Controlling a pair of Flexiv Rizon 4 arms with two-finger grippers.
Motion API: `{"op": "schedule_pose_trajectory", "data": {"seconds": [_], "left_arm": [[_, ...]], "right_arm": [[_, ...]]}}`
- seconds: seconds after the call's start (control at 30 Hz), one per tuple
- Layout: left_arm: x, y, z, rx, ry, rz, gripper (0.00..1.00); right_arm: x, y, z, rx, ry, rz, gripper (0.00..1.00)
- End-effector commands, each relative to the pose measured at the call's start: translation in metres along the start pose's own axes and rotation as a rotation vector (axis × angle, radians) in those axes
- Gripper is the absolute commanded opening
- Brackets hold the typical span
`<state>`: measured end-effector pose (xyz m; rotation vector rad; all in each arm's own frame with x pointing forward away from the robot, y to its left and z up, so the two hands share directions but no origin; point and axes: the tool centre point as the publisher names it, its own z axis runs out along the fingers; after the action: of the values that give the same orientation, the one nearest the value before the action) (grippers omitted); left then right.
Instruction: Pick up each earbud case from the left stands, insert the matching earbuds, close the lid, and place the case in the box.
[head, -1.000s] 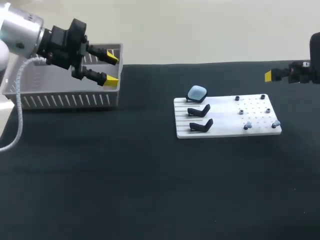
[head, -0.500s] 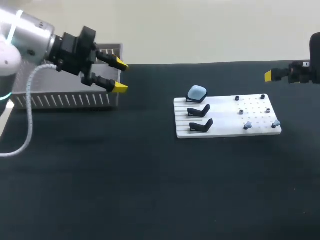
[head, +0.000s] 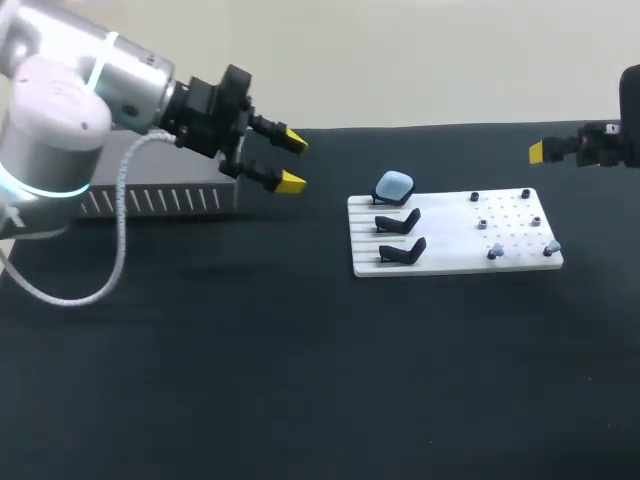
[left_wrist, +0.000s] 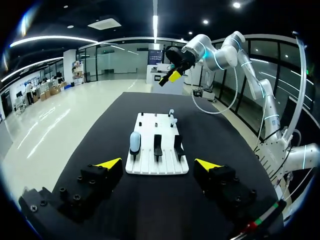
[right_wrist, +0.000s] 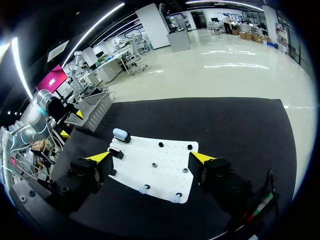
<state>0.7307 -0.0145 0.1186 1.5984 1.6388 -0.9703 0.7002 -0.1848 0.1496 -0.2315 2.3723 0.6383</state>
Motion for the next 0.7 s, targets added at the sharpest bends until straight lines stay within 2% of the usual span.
{"op": "schedule_pose_trajectory", "data": {"seconds": [0.03,0.2,0.3,0.47,0.67,0.7], "left_arm": [[0.0,0.005,0.021,-0.005,0.008,-0.004,1.0],[0.006,0.004,0.033,-0.037,0.015,-0.014,1.0],[0.011,0.005,0.039,-0.045,0.014,-0.016,0.92],[0.016,0.012,0.047,-0.045,0.013,0.005,1.0],[0.019,0.028,0.056,-0.03,0.015,0.022,1.0],[0.019,0.03,0.058,-0.03,0.015,0.024,0.93]], "right_arm": [[0.0,0.0,-0.001,0.002,0.0,-0.001,1.0],[0.0,0.0,-0.001,0.002,0.0,-0.001,1.0],[0.0,0.0,-0.001,0.002,0.0,-0.001,1.0],[0.0,0.0,-0.001,0.002,0.0,-0.001,1.0],[0.0,0.0,-0.001,0.002,0.0,-0.001,1.0],[0.0,0.0,-0.001,0.002,0.0,-0.001,1.0]]}}
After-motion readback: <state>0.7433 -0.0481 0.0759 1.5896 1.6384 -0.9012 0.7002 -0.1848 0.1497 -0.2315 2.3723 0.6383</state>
